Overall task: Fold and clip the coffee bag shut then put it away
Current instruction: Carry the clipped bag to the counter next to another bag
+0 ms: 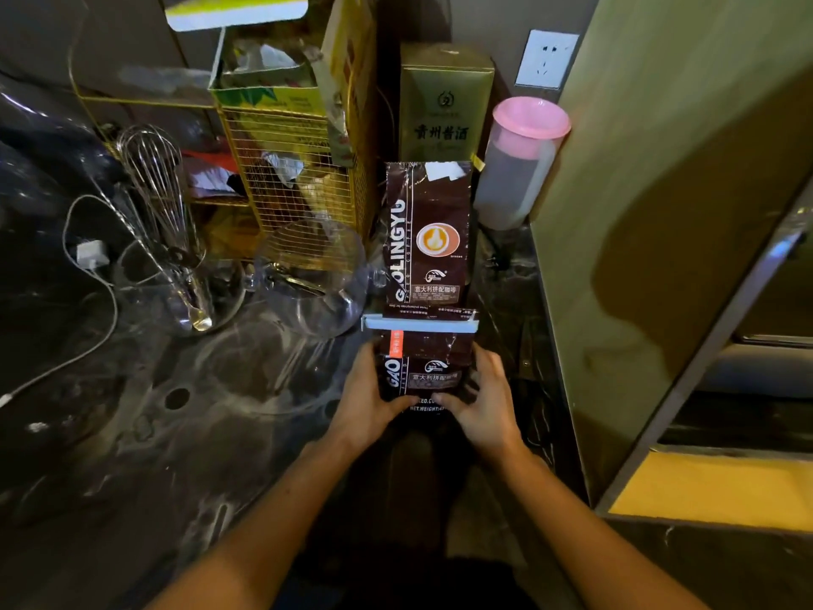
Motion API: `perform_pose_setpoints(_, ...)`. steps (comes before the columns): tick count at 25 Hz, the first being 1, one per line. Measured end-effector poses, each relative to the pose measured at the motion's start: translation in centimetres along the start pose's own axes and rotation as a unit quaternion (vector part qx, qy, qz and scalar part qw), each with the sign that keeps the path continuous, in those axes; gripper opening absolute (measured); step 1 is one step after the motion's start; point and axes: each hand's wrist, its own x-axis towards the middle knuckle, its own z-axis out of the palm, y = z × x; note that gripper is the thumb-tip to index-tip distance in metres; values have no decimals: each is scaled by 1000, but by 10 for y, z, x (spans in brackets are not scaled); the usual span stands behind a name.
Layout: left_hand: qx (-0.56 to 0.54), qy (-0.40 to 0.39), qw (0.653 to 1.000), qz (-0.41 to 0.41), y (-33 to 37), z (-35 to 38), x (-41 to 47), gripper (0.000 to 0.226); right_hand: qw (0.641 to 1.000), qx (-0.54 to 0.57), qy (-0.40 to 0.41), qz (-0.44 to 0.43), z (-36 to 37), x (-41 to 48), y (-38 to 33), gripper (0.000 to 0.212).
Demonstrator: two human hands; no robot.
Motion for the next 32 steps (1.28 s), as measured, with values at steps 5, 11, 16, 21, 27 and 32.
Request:
perform_pose_setpoints(5, 7, -11, 1000, -12, -15, 9, 4, 95, 999, 32, -20, 11, 1, -1, 15, 96)
perform_pose_setpoints(11, -44, -20, 999, -20, -22, 13, 2, 94, 998, 56, -20, 21, 8, -3, 23, 92)
perform_pose_setpoints(16, -41, -7, 999, -13, -14, 15, 18, 95, 998, 56, 0, 28, 7, 12, 21, 86)
perform_pose_setpoints(21, -15, 2, 1000, -18, -13, 18, 21, 96, 1000, 26, -13, 9, 5, 20, 22, 88)
perform_pose_setpoints(27, 17, 18, 1000, -6, -11, 19, 20, 99, 999, 18, -31, 6, 4, 15, 19, 90)
perform_pose_setpoints(32, 4, 21, 1000, 20, -4, 12, 5, 93, 1000, -5, 4, 15, 0, 3, 6, 83)
